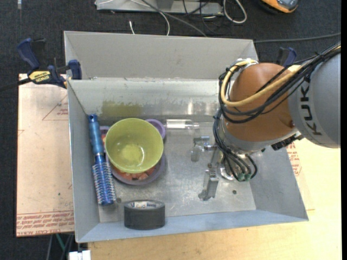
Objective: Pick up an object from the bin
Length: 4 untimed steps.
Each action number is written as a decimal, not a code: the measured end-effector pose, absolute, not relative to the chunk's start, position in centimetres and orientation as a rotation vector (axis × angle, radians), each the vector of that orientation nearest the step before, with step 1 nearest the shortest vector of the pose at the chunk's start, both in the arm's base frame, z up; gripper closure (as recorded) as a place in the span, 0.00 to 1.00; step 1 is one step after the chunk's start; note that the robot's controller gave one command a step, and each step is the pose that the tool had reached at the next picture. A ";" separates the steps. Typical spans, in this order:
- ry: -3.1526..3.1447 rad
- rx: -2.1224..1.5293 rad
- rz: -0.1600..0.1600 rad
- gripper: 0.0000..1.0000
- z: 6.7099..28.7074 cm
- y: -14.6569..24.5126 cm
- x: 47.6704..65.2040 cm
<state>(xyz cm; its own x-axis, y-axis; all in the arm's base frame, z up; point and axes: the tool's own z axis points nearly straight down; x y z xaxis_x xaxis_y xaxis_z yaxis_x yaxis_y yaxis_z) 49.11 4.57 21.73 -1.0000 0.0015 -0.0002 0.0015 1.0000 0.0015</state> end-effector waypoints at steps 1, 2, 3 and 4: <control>3.141 0.002 0.002 0.00 21.7 4.6 49.1; 3.137 -0.122 0.004 0.00 21.2 6.6 49.8; 3.139 -0.190 0.005 0.00 13.7 11.3 49.4; 3.133 -0.157 0.002 0.00 25.7 9.0 50.0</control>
Offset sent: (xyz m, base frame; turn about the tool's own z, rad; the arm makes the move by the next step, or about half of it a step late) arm 0.0068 0.0197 -0.0052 -0.0816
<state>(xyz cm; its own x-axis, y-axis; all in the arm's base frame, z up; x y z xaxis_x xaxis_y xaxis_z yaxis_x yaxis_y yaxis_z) 50.01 8.97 25.67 -0.9950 -0.1000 -0.0051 -0.1000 0.9950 0.0012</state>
